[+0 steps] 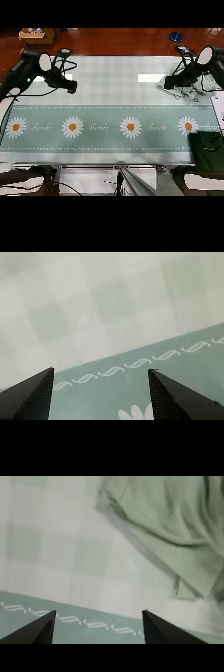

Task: Fold the shirts.

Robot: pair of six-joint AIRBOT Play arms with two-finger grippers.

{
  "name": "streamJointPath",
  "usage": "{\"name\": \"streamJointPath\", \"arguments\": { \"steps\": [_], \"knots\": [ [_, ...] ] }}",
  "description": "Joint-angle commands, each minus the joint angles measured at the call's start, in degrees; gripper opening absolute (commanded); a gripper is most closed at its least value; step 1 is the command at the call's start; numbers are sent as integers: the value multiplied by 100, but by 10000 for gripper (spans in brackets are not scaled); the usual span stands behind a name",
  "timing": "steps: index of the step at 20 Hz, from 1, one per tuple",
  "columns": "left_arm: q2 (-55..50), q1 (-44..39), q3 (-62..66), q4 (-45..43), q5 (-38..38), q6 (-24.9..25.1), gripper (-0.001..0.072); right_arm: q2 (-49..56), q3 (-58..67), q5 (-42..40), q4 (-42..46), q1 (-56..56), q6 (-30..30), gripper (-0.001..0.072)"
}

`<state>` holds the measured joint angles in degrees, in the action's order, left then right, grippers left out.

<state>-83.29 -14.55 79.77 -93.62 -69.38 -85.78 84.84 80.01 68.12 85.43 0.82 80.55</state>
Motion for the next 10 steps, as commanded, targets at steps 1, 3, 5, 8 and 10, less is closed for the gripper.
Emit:
{"name": "streamJointPath", "arguments": {
  "steps": [1,3,5,8,10],
  "knots": [
    [4,55,802,-647,37,0,695,-7,249,-905,734,-4,-221,605],
    [4,142,1228,-647,-15,-4,695,-7,638,-1314,2734,-9,841,605],
    [22,173,1349,-643,-55,-7,695,0,990,-1847,3805,-291,1786,605],
    [0,173,1327,-627,-385,-4,695,55,1075,-2476,3530,-1034,1932,603],
    [-4,173,1327,-627,-599,-4,695,278,1075,-2085,3276,-1480,1882,604]
  ]
}}
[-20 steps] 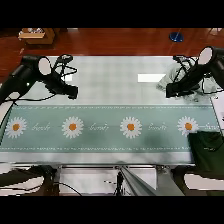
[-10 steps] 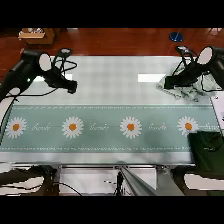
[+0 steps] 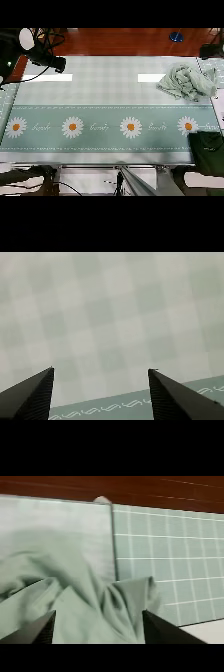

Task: Fold the shirts.

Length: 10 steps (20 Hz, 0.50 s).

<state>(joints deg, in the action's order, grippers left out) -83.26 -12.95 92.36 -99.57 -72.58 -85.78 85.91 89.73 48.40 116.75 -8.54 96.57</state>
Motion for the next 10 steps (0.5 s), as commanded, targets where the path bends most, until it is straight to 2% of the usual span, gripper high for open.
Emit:
{"name": "streamJointPath", "arguments": {
  "steps": [1,6,10],
  "knots": [
    [-7,13,68,-33,-339,-4,695,308,103,94,-63,-730,201,607],
    [-20,7,68,173,-358,-7,695,1043,103,627,-1963,-1349,-393,606],
    [-39,4,68,431,-358,-7,695,1626,103,876,-2221,-1355,-433,607]
  ]
}}
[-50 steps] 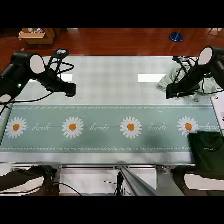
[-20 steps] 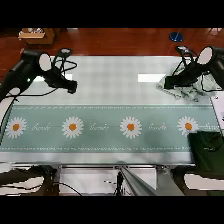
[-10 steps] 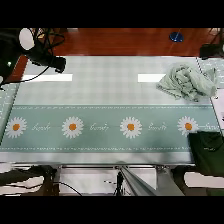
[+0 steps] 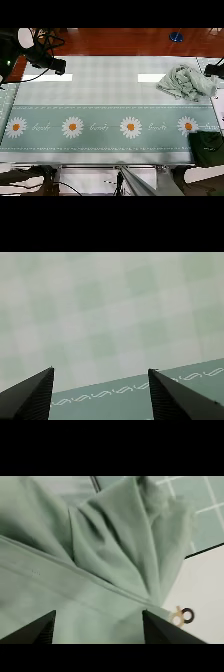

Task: Fold the shirts.

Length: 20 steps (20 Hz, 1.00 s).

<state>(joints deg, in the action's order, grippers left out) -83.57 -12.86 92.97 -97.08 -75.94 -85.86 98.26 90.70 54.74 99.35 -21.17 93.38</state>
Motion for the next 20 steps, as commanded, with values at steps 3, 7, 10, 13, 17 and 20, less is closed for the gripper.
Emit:
{"name": "streamJointPath", "arguments": {
  "steps": [3,7,10,13,17,20],
  "knots": [
    [-11,-2,7,179,-20,7,695,833,7,496,-828,-92,-111,595],
    [-11,-2,7,175,-20,9,694,1110,7,459,-1309,-92,-111,24],
    [7,0,13,170,-20,74,695,697,20,177,-1499,-92,-382,21],
    [157,-17,13,175,-22,70,694,-304,105,-234,-1794,-92,-955,21],
    [730,-118,74,173,-22,68,694,-1923,127,-726,-2791,-37,-1491,21],
    [1338,-181,382,175,-22,48,694,-2959,127,-723,-3683,35,-1729,21]
  ]
}}
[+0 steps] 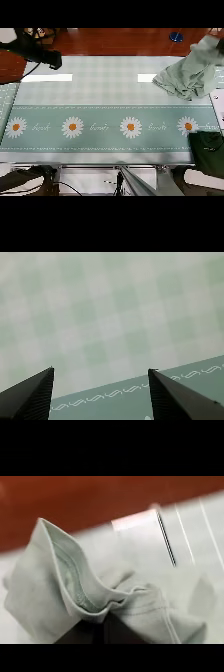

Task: Fold the shirts.

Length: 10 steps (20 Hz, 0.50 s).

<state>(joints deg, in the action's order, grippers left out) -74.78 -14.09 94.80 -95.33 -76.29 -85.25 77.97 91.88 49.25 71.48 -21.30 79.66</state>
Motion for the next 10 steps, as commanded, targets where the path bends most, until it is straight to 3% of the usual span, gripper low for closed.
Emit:
{"name": "streamJointPath", "arguments": {
  "steps": [1,6,10],
  "knots": [
    [662,-72,345,2,15,-17,694,-1246,9,-155,-1318,46,-457,21],
    [1729,-94,811,0,11,-59,694,-2356,9,225,-2356,46,-498,22],
    [2081,-94,807,2,-535,-273,694,-2555,7,1510,-3501,46,-496,23]
  ]
}}
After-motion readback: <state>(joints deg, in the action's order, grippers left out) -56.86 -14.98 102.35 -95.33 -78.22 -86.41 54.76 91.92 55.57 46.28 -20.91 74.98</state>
